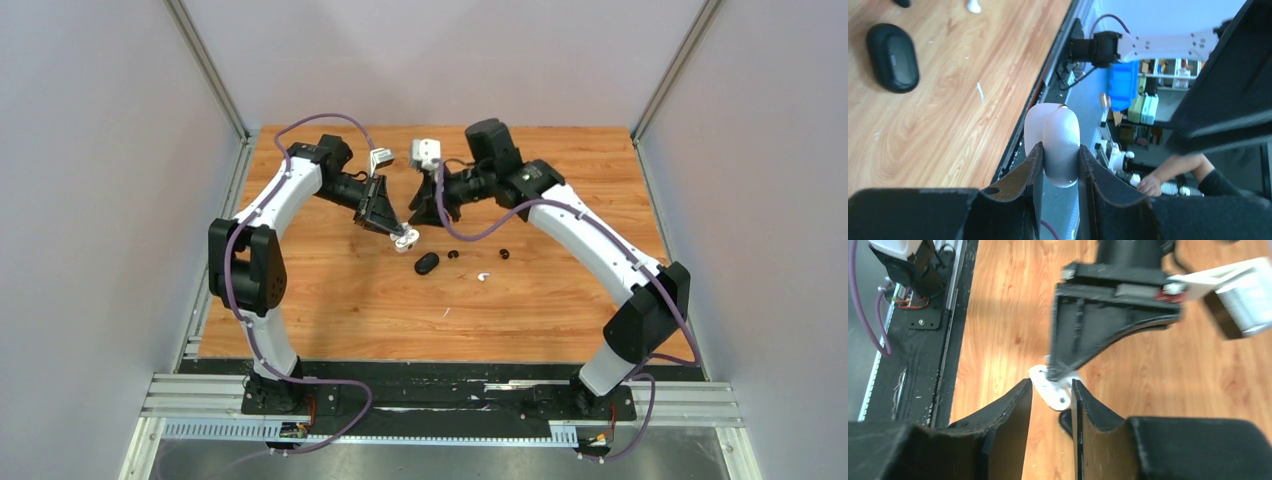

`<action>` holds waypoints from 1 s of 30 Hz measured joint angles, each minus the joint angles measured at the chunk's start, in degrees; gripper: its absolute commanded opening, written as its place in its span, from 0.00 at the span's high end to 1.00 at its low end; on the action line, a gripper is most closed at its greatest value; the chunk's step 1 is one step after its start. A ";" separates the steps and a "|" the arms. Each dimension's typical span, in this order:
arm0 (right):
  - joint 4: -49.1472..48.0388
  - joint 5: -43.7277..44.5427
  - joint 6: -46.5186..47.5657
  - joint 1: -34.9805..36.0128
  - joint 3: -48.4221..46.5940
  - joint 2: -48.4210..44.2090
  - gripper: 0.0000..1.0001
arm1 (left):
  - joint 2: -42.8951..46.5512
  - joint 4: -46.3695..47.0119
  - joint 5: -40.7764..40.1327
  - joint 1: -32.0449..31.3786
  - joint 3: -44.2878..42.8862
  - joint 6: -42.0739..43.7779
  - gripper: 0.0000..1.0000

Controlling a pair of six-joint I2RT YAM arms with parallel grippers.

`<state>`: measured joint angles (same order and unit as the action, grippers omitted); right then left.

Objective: Insert the wireless bluetooth earbuds into the charging case
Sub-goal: Pick up the earbud from the charging case.

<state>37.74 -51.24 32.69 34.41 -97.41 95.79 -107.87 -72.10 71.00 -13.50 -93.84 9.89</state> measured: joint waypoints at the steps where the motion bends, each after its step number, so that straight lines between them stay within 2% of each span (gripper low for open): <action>1: -1.38 3.15 -0.98 1.84 3.06 -1.51 0.64 | 1.03 2.93 -1.36 0.00 1.38 -3.74 1.00; 5: -3.32 9.88 -5.16 6.34 9.27 -3.52 0.56 | 3.93 12.52 -5.57 0.02 3.96 -15.56 1.00; 9: -5.25 14.29 -10.64 6.29 11.47 -3.52 0.55 | 6.14 18.29 -7.30 0.02 5.27 -20.76 1.00; 15: -8.20 18.38 -14.80 5.90 11.91 -3.52 0.55 | 7.76 21.79 -7.54 0.02 7.02 -23.93 1.00; 23: -10.21 18.64 -16.28 6.34 11.85 -3.13 0.53 | 7.87 22.67 -7.52 0.02 7.28 -25.05 1.00; 27: -10.67 18.86 -16.50 7.19 11.85 -2.45 0.57 | 7.91 22.84 -7.52 0.02 7.28 -25.05 1.00; 30: -11.15 19.80 -16.81 7.34 11.85 -2.16 0.67 | 7.91 22.84 -7.63 0.09 7.34 -25.05 1.00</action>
<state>26.59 -31.44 15.88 41.76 -85.56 93.62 -99.96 -49.25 63.37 -13.41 -86.50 -15.16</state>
